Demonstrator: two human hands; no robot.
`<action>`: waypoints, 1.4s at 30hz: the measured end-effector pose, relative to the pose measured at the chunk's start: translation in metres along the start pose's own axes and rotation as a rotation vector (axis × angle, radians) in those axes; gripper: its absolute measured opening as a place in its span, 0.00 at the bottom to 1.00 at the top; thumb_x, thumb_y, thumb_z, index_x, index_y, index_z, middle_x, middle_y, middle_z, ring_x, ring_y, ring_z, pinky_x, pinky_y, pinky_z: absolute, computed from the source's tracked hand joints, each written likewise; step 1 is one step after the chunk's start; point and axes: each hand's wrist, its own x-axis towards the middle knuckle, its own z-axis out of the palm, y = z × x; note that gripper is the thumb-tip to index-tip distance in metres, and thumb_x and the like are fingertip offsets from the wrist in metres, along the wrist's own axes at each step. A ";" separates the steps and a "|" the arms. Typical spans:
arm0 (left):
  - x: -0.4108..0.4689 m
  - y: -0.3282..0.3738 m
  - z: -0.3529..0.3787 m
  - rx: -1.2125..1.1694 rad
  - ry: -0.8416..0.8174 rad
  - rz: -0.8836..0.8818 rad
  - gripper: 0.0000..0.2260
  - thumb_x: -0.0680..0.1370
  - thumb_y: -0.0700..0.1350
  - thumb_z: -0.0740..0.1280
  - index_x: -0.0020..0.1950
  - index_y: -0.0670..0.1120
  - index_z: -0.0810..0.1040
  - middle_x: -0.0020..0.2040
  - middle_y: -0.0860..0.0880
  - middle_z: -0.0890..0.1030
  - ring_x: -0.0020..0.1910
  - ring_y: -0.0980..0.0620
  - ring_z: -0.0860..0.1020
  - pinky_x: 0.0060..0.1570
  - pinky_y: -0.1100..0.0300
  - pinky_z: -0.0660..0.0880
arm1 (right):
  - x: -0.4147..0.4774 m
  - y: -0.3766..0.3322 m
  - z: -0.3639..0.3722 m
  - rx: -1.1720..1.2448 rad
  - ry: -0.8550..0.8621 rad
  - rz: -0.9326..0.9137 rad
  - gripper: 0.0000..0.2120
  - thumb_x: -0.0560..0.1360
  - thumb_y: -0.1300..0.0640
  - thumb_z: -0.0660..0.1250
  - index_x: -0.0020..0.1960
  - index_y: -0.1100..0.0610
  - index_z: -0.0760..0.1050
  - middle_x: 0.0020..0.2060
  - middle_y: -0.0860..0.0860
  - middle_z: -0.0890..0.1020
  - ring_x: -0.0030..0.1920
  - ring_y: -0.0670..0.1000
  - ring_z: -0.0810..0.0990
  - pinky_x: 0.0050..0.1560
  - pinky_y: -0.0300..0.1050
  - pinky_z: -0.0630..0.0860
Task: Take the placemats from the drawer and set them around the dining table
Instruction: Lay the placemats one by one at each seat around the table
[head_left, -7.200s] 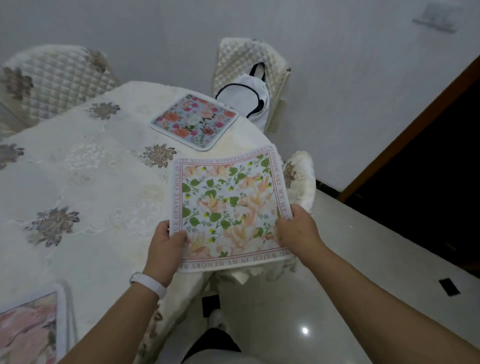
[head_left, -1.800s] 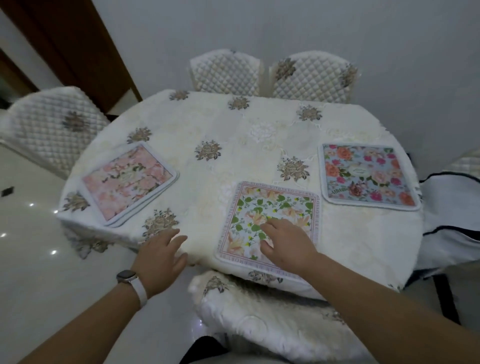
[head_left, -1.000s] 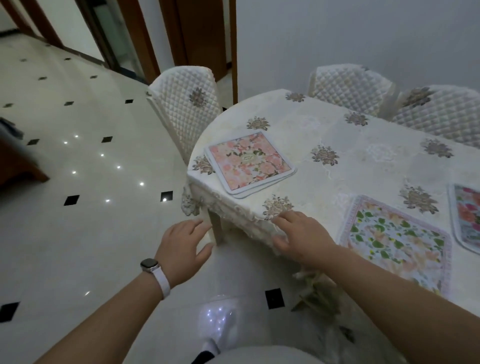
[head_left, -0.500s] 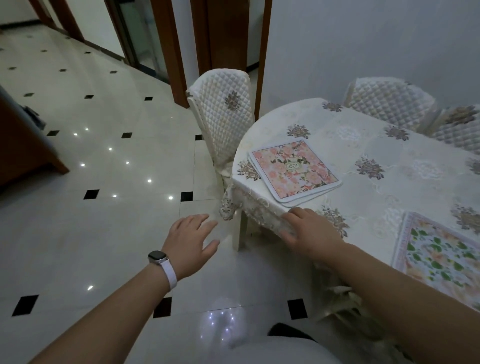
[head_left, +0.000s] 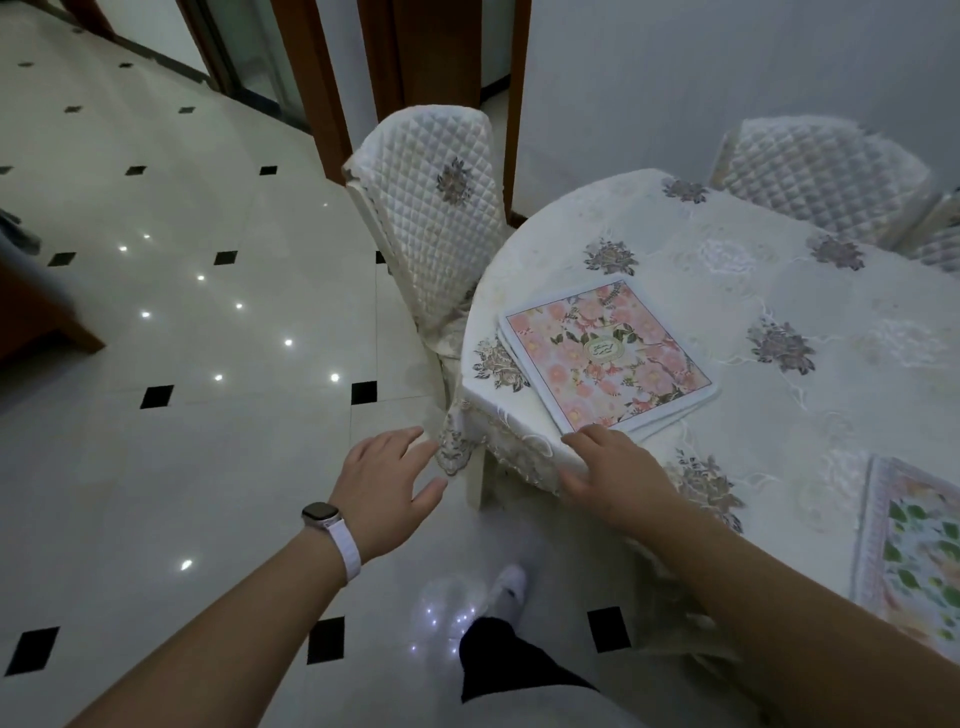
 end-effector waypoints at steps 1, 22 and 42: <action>0.015 -0.003 0.000 -0.005 -0.004 0.011 0.24 0.76 0.60 0.57 0.66 0.51 0.76 0.66 0.45 0.77 0.64 0.44 0.74 0.64 0.46 0.67 | 0.011 0.005 0.002 0.007 0.004 0.023 0.22 0.78 0.42 0.60 0.68 0.51 0.72 0.64 0.50 0.76 0.60 0.52 0.75 0.56 0.50 0.75; 0.276 0.018 0.010 0.030 -0.209 0.349 0.21 0.77 0.55 0.65 0.69 0.49 0.74 0.69 0.46 0.74 0.66 0.44 0.73 0.62 0.46 0.71 | 0.087 0.095 -0.005 0.190 0.037 0.499 0.24 0.79 0.40 0.57 0.70 0.51 0.70 0.65 0.49 0.74 0.62 0.52 0.73 0.59 0.48 0.74; 0.491 0.001 0.061 -0.087 -0.610 0.561 0.21 0.79 0.52 0.65 0.70 0.45 0.71 0.68 0.44 0.72 0.64 0.43 0.72 0.62 0.50 0.71 | 0.151 0.056 0.015 0.726 0.108 1.358 0.23 0.80 0.51 0.59 0.73 0.58 0.67 0.69 0.58 0.67 0.66 0.58 0.72 0.66 0.50 0.70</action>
